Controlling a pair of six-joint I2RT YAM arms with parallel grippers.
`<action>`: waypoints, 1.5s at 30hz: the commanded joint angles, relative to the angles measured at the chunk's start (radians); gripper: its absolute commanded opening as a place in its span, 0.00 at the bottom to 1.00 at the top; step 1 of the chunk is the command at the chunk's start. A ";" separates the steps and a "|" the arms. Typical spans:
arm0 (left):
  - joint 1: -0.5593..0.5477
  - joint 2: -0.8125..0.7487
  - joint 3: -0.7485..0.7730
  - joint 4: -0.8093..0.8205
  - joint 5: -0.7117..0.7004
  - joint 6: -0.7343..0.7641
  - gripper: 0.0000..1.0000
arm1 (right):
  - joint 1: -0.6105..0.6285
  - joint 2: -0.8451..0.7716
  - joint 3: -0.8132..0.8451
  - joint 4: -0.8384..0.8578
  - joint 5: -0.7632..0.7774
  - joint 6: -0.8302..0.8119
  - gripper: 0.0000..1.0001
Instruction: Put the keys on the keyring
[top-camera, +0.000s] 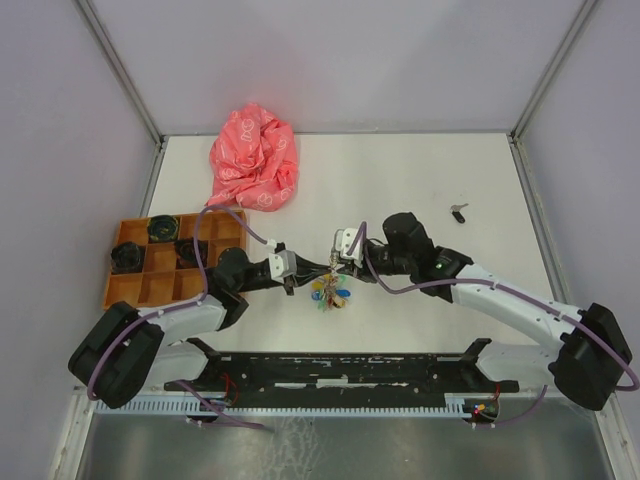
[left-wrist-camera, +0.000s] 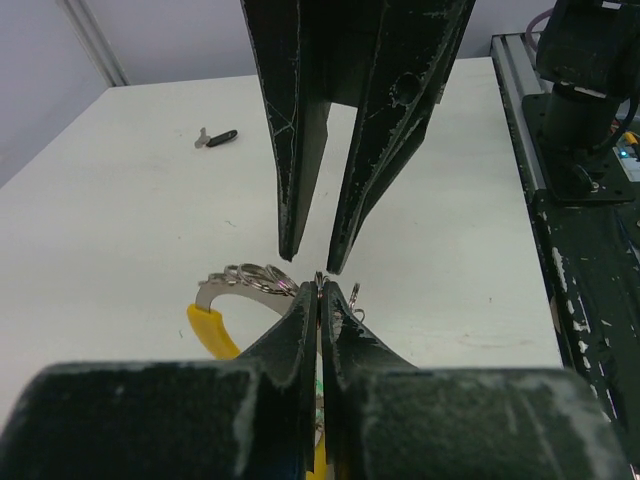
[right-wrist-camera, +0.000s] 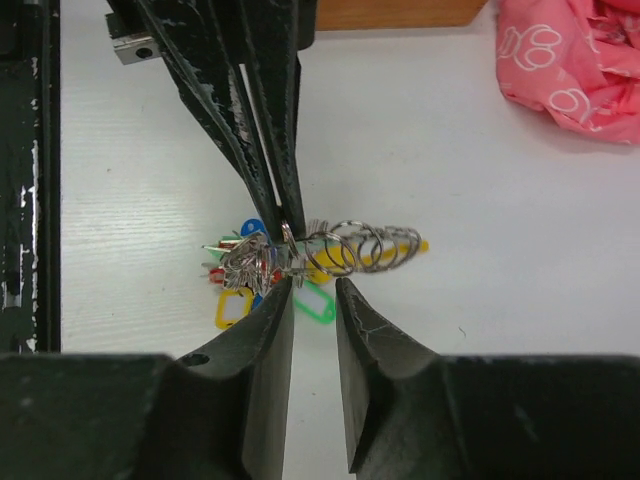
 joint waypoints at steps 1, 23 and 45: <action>-0.003 -0.042 0.019 0.022 -0.003 0.049 0.03 | -0.001 -0.101 -0.065 0.127 0.133 0.087 0.34; -0.004 -0.039 0.002 0.053 0.043 0.077 0.03 | -0.088 -0.023 -0.172 0.463 -0.068 0.429 0.34; -0.003 -0.041 -0.003 0.063 0.039 0.081 0.03 | -0.105 -0.009 -0.337 0.736 0.055 0.891 0.31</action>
